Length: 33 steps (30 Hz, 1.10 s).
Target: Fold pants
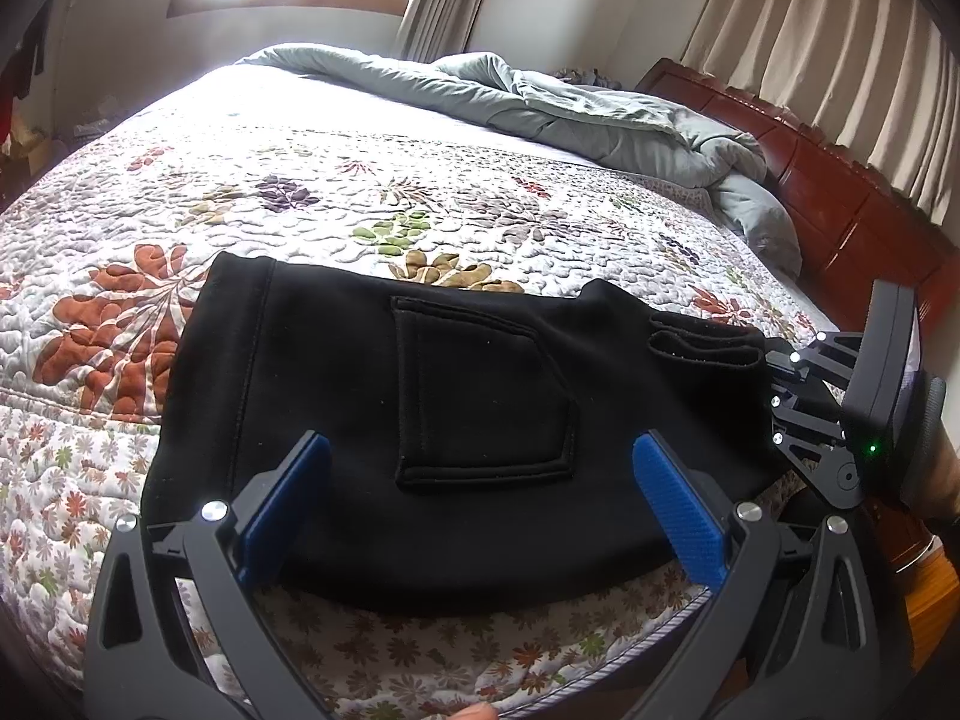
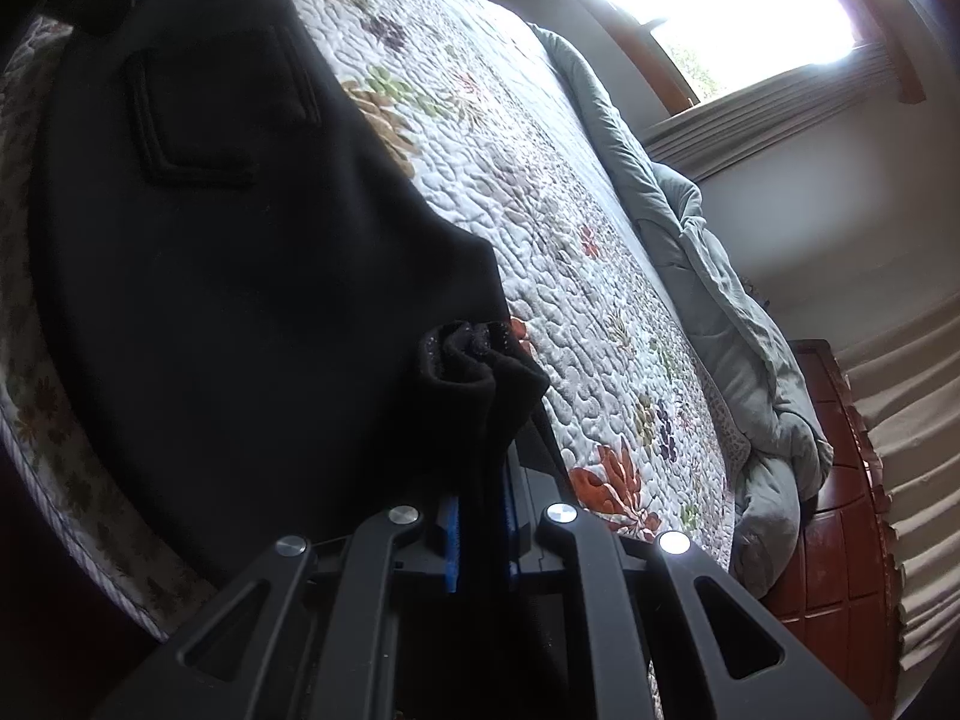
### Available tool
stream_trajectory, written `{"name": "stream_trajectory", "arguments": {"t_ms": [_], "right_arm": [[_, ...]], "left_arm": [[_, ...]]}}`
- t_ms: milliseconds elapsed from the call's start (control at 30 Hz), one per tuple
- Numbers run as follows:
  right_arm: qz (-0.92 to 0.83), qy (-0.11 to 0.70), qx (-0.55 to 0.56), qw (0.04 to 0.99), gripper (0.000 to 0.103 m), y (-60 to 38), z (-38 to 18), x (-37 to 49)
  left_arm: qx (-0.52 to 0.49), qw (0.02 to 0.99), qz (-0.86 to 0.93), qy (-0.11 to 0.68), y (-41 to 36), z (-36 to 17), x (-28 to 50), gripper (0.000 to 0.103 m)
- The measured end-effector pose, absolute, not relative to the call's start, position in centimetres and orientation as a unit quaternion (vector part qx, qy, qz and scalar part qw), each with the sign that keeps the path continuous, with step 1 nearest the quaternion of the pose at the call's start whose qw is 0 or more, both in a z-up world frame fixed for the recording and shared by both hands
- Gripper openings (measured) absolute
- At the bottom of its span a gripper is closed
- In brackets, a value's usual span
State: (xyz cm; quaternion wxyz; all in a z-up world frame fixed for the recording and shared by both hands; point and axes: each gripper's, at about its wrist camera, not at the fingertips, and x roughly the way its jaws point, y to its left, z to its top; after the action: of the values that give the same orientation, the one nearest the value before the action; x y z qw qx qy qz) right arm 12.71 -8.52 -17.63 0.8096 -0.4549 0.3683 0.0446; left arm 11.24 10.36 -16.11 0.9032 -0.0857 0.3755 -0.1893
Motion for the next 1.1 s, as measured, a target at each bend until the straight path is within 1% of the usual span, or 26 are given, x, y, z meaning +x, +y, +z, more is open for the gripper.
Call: {"name": "stream_trajectory", "arguments": {"t_ms": [200,300,367,400,433,467,533,667,733,767,900,967,1100], "right_arm": [[0.049,0.372,-0.471,0.799,0.011,-8.1,-18.8,12.1],[0.058,0.385,-0.476,0.789,0.013,-8.0,-19.7,11.9],[0.075,0.400,-0.465,0.786,0.022,-8.1,-20.1,11.7],[0.083,0.408,-0.460,0.785,0.025,-8.2,-20.2,11.5],[0.093,0.411,-0.452,0.786,0.025,-8.4,-19.8,11.2],[0.104,0.415,-0.441,0.789,0.025,-8.5,-19.3,10.9],[0.140,0.438,-0.384,0.801,0.027,-9.3,-17.5,10.6],[0.172,0.468,-0.221,0.838,0.027,-13.6,-13.4,12.8],[0.158,0.488,-0.137,0.848,0.027,-16.6,-13.3,15.2],[0.149,0.498,-0.117,0.846,0.027,-17.4,-13.9,16.2],[0.165,0.537,-0.080,0.824,0.027,-18.2,-16.9,17.7],[0.172,0.542,-0.098,0.817,0.028,-17.6,-17.8,17.4],[0.197,0.558,-0.123,0.796,0.027,-17.2,-17.1,17.8]], "left_arm": [[-0.083,0.905,-0.185,0.373,10.3,-16.0,10.9,0.100],[-0.079,0.906,-0.183,0.374,10.3,-16.0,10.7,0.100],[-0.076,0.906,-0.182,0.375,10.3,-16.0,10.5,0.100],[-0.074,0.906,-0.181,0.376,10.3,-16.1,10.4,0.100],[-0.072,0.906,-0.180,0.376,10.3,-16.0,10.4,0.100],[-0.071,0.907,-0.178,0.376,10.4,-16.0,10.3,0.100],[-0.073,0.907,-0.175,0.375,10.6,-16.0,10.1,0.100],[-0.102,0.906,-0.171,0.374,11.6,-15.5,10.0,0.100],[-0.130,0.901,-0.168,0.378,12.2,-15.2,9.8,0.100],[-0.145,0.898,-0.163,0.383,12.6,-15.0,9.8,0.100],[-0.185,0.887,-0.106,0.409,13.8,-15.1,9.5,0.100],[-0.216,0.876,-0.069,0.425,15.0,-15.5,9.0,0.100],[-0.292,0.848,-0.032,0.441,17.4,-16.8,8.0,0.100]]}}
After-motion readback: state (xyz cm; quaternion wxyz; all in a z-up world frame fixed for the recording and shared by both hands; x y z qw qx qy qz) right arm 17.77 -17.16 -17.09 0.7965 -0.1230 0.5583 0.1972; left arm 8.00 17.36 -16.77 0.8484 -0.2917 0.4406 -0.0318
